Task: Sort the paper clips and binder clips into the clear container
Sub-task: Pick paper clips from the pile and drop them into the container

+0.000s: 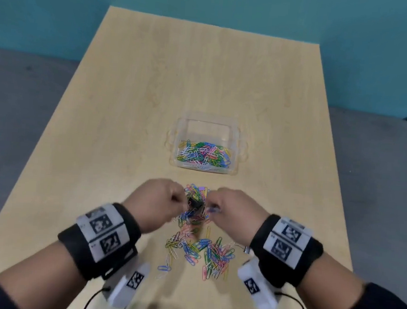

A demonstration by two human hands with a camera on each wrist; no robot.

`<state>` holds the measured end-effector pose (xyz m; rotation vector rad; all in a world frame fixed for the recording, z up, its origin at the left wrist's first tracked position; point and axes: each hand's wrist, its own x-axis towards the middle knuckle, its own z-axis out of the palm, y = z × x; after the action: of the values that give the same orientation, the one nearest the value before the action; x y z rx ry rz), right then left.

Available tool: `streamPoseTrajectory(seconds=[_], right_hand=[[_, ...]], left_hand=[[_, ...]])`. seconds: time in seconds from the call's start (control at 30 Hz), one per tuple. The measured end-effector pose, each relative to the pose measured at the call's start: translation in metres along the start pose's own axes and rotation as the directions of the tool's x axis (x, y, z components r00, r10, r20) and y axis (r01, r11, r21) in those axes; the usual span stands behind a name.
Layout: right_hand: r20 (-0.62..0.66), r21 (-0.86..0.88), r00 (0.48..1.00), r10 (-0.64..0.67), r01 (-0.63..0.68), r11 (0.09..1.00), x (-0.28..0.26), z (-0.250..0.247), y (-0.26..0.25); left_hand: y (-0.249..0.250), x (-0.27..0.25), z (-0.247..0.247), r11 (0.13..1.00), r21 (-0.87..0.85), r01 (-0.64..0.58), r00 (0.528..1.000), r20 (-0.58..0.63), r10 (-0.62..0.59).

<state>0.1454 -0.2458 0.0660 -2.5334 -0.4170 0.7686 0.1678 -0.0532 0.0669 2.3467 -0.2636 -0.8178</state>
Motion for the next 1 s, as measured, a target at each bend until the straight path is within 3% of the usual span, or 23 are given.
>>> streamPoseTrajectory(seconds=[0.1, 0.23, 0.43, 0.57, 0.67, 0.73, 0.83, 0.9, 1.0], right_hand=[[-0.144, -0.005, 0.989, 0.015, -0.016, 1.0, 0.028, -0.036, 0.001], [-0.201, -0.069, 0.974, 0.103, -0.119, 0.991, 0.074, -0.065, 0.008], [-0.197, -0.031, 0.957, 0.212, -0.222, 0.975, 0.086, -0.063, 0.024], [-0.285, -0.091, 0.953, 0.101, -0.132, 0.987, 0.026, -0.027, 0.022], [-0.147, -0.176, 0.989, 0.0, -0.026, 0.984, -0.031, 0.027, 0.018], [-0.042, -0.289, 0.998, -0.048, 0.034, 0.957, -0.063, 0.065, 0.018], [0.009, -0.366, 0.999, -0.044, 0.044, 0.93, -0.097, 0.112, 0.024], [-0.018, -0.39, 0.998, -0.064, 0.052, 0.919, -0.103, 0.13, 0.024], [-0.07, -0.401, 0.989, -0.132, 0.093, 0.911, -0.092, 0.144, 0.013]], left_hand=[[0.009, 0.03, -0.027, 0.996, -0.084, 0.014, 0.991, -0.131, -0.025], [0.025, 0.074, -0.046, 0.999, -0.038, -0.019, 0.969, -0.247, 0.009], [0.019, 0.084, -0.035, 0.998, -0.037, 0.045, 0.974, -0.22, -0.052], [0.004, 0.029, -0.015, 0.997, 0.074, -0.02, 0.969, -0.245, 0.038], [-0.019, -0.028, 0.024, 0.98, 0.187, -0.064, 0.985, -0.148, 0.093], [-0.037, -0.062, 0.051, 0.964, 0.265, -0.027, 0.999, -0.031, 0.036], [-0.064, -0.095, 0.087, 0.954, 0.294, 0.064, 0.991, 0.097, -0.097], [-0.074, -0.101, 0.105, 0.975, 0.219, 0.038, 0.994, 0.093, -0.06], [-0.082, -0.094, 0.127, 0.968, 0.231, -0.094, 0.994, -0.041, 0.106]])
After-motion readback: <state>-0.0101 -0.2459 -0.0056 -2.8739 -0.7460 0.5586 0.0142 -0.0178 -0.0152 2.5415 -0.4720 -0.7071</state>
